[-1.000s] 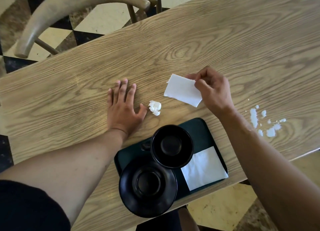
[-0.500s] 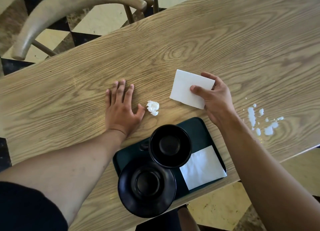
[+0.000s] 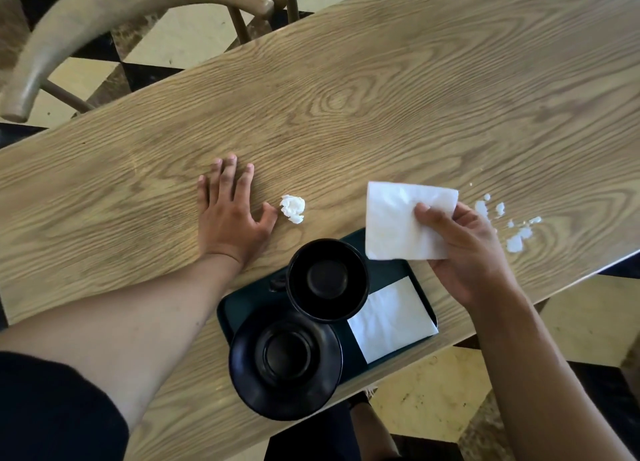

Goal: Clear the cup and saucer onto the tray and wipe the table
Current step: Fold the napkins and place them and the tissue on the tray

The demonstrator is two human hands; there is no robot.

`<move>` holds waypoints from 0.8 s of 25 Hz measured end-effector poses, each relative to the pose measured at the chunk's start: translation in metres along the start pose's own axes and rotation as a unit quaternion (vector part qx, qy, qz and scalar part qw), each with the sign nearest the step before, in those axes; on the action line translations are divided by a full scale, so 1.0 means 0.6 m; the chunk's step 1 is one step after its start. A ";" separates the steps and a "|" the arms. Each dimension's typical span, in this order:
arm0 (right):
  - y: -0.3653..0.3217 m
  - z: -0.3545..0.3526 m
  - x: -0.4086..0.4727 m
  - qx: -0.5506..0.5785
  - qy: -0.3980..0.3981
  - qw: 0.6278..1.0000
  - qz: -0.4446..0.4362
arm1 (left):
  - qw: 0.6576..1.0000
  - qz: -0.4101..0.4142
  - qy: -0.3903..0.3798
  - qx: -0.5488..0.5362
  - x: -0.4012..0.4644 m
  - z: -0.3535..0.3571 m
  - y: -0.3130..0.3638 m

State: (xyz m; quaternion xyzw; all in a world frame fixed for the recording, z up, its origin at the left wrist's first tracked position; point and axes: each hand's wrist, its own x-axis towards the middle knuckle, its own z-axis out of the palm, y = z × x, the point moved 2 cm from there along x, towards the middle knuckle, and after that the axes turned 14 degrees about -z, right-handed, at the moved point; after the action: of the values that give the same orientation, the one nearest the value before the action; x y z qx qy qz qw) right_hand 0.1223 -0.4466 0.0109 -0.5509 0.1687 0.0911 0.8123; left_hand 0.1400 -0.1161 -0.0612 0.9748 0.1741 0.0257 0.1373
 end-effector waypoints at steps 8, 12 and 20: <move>0.006 -0.074 -0.085 -0.346 0.039 0.937 0.008 | 1.000 -0.003 -0.004 0.001 0.004 0.000 0.000; -0.011 -0.073 -0.082 -0.532 0.011 0.845 -0.056 | 1.000 -0.002 0.001 0.000 0.004 0.000 0.000; -0.018 -0.075 -0.114 -0.406 -0.039 0.913 0.022 | 1.000 -0.004 -0.009 -0.001 0.006 -0.001 -0.002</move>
State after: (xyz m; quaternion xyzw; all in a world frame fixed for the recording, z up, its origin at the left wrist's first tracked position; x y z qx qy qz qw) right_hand 0.0549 -0.4896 0.0305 -0.8254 0.0974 0.1915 0.5221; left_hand 0.1426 -0.1135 -0.0612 0.9741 0.1771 0.0168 0.1398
